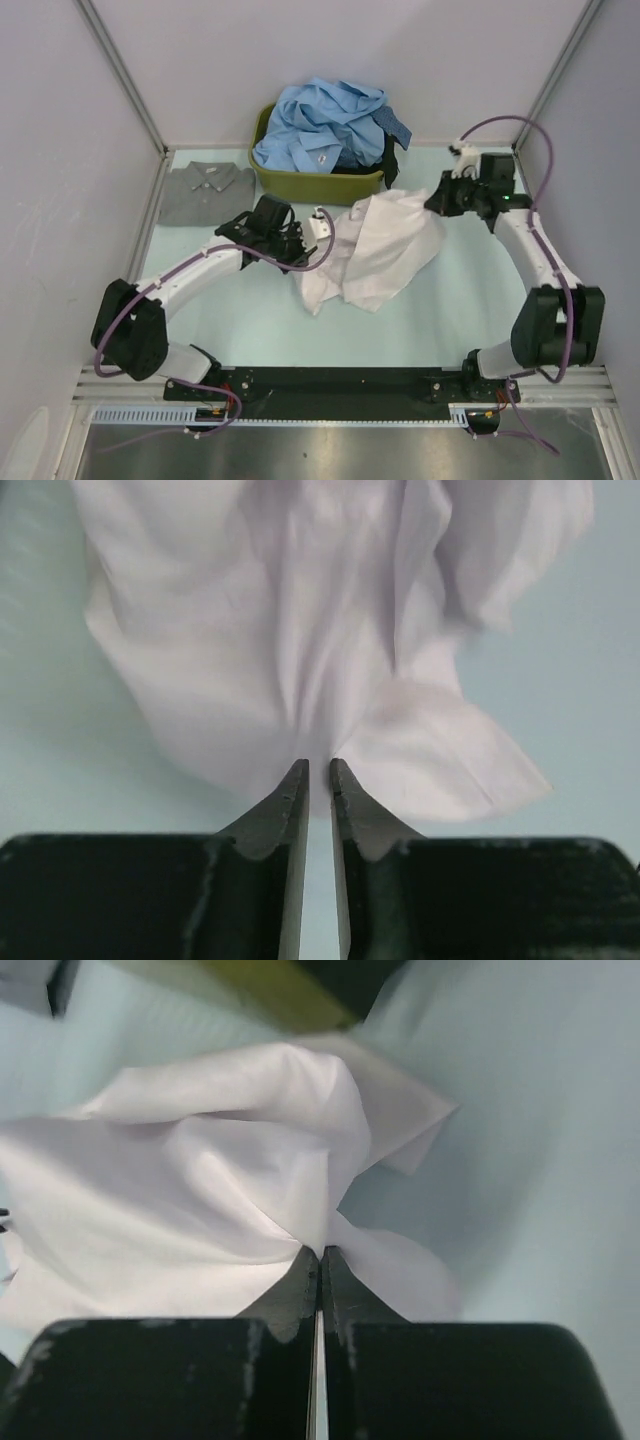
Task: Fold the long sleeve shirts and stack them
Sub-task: Flatten the shirt out
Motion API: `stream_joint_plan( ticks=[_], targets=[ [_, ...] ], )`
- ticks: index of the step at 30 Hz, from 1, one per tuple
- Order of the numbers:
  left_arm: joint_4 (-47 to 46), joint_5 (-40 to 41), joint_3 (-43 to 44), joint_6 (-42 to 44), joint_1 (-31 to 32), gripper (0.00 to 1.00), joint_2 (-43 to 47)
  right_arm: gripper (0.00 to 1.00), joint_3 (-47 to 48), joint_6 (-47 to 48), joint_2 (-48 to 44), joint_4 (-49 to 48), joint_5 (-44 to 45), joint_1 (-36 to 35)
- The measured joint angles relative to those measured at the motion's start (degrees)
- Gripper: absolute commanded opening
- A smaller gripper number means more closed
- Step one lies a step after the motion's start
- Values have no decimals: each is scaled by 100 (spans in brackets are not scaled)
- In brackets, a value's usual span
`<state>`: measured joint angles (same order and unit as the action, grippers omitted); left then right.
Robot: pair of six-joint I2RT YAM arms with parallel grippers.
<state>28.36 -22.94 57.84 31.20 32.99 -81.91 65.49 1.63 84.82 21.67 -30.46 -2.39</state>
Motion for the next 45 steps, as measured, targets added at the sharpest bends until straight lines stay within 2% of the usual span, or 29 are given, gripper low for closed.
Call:
stream_joint_plan(
  ticks=[1, 2, 4, 5, 8, 12, 17, 20, 21, 22, 25, 27, 28, 29, 30, 36, 38, 41, 45],
  targets=[
    [57, -2, 0, 59, -63, 26, 52, 0, 155, 39, -168, 120, -4, 116],
    [149, 0, -2, 116, -140, 32, 127, 0, 442, 109, -389, 332, -9, 273],
    [245, -20, -46, 236, -304, 47, 269, 0, 905, 284, -686, 601, -28, 463],
    [297, -44, -87, 302, -422, 58, 345, 0, 1165, 382, -855, 754, -63, 551],
    [426, -247, -166, 334, -702, 76, 446, 0, 1648, 601, -1349, 1078, -153, 667],
    [125, -544, -190, -87, -595, 81, 417, 0, 1626, 702, -1891, 1427, -256, 638],
    [-509, -719, 98, -638, 216, 83, -72, 0, 1523, 588, -1961, 1766, -363, 461],
    [-973, -997, 177, -1211, 238, 87, -149, 0, 1528, 284, -1941, 1633, -313, -107],
    [-1106, -1062, 181, -1375, 190, 89, -107, 0, 1528, 155, -1943, 1506, -284, -691],
    [-1270, -1150, 181, -1609, 103, 98, -22, 0, 1517, 39, -1943, 1325, -254, -1054],
    [-1530, -1285, 157, -2046, -96, 99, 431, 0, 1379, -306, -2006, 713, -175, -1878],
    [-1659, -1353, 81, -2295, -170, 99, 813, 2, 1163, -485, -2103, 348, -37, -2076],
    [-1707, -1390, 37, -2428, -179, 100, 997, 5, 1034, -546, -2157, 258, 85, -2057],
    [-1733, -1401, 9, -2538, -179, 99, 1121, 19, 894, -605, -2203, 205, 203, -1989],
    [-1744, -1401, -13, -2614, -179, 99, 1178, 26, 651, -638, -2273, 111, 332, -1832],
    [-1725, -984, -669, -2876, -170, 99, 1029, 59, -566, -667, -2234, 597, 579, -238],
    [-1569, -763, -868, -2855, -107, 99, 920, 71, -787, -612, -2124, 901, 529, 55],
    [-1405, -382, -920, -2658, 186, 99, 605, 78, -999, -601, -2103, 1128, 323, 125],
    [-1353, 168, -846, -2398, 463, 99, -87, 82, -1255, -616, -2114, 1126, 109, 111]
  ],
)
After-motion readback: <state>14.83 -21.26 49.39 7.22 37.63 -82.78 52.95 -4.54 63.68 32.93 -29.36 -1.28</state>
